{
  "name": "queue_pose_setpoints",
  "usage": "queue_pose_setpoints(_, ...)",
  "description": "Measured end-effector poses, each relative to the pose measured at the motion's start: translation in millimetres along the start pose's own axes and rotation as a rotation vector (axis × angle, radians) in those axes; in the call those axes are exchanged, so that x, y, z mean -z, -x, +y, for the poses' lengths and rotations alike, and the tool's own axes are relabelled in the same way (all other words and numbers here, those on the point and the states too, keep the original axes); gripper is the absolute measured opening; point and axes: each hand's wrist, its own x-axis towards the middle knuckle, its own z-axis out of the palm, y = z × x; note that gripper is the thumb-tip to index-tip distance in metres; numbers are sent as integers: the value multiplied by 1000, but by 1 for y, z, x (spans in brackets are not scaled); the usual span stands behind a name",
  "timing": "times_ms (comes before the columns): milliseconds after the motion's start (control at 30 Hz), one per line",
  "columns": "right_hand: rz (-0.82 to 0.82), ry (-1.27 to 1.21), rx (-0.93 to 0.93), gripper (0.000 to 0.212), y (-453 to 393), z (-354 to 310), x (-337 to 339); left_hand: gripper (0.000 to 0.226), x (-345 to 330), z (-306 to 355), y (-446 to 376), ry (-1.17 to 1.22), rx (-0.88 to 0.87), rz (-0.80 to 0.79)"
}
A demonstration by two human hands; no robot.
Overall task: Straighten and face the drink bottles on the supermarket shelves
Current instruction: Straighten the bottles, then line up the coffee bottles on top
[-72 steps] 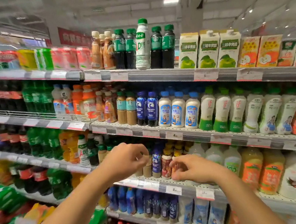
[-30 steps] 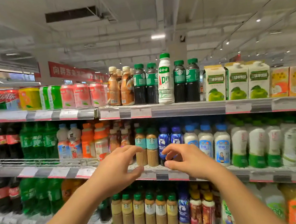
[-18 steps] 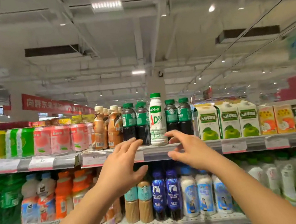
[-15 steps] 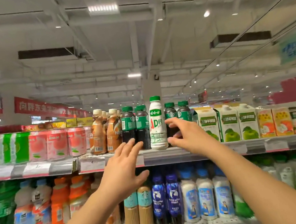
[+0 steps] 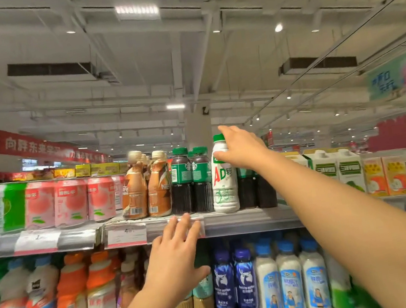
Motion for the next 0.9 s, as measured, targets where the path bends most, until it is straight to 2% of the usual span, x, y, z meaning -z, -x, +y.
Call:
queue_pose_setpoints(100, 17, 21, -15, 73, -9, -3, -8, 101, -4, -1, 2, -20, -13, 4)
queue_pose_setpoints(233, 127, 17, -28, 57, -11, -6, -14, 103, -9, -3, 4, -63, -22, 15)
queue_pose_setpoints(367, 177, -6, -65, 66, -1, -13, -5, 105, -13, -4, 3, -88, -13, 27)
queue_pose_setpoints(567, 96, -50, -75, 86, 24, -17, 2, 107, -16, 1, 4, -116, 28, 19)
queue_pose_setpoints(900, 344, -312, 109, 69, 91, -6, 0, 109, 2, 14, 1, -135, 89, -86)
